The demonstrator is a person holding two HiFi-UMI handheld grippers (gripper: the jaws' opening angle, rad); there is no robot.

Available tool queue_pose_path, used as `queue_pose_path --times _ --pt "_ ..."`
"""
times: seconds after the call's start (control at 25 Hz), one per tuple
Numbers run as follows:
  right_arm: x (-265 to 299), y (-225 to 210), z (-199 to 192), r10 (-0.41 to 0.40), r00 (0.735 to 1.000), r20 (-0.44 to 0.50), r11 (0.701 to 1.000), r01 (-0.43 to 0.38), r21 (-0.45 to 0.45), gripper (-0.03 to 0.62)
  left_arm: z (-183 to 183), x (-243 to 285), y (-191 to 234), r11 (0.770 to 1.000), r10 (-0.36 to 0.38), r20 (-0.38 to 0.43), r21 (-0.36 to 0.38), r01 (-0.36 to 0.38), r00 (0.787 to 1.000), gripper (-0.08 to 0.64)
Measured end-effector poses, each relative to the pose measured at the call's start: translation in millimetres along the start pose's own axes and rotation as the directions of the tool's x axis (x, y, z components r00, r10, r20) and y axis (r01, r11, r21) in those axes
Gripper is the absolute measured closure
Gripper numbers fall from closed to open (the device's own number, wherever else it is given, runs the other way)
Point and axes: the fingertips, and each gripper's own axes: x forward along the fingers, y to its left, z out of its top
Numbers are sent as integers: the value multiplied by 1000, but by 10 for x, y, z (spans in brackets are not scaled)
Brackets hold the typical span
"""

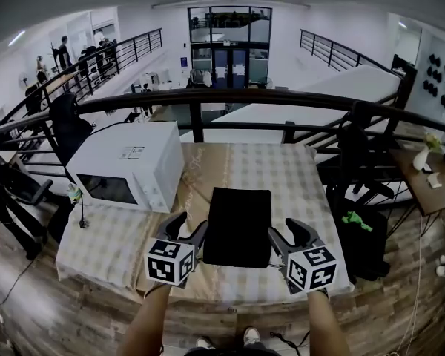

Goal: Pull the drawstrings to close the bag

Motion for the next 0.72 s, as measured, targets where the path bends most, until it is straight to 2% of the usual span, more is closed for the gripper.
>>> queue_pose_path --times 0.28,0.44,0.72 --pt "7 70 -328 18 996 -85 1000 -20 -22 380 -288 46 -62 994 -97 -79 43 101 992 322" --pt "26 76 -561 41 989 -144 998 -46 -34 408 -533 71 -65 990 -132 -144 33 138 981 322" --pt "-2 -7 -899 66 967 -246 995 -83 -58 403 -968 80 -47 973 -176 -267 101 209 948 313"
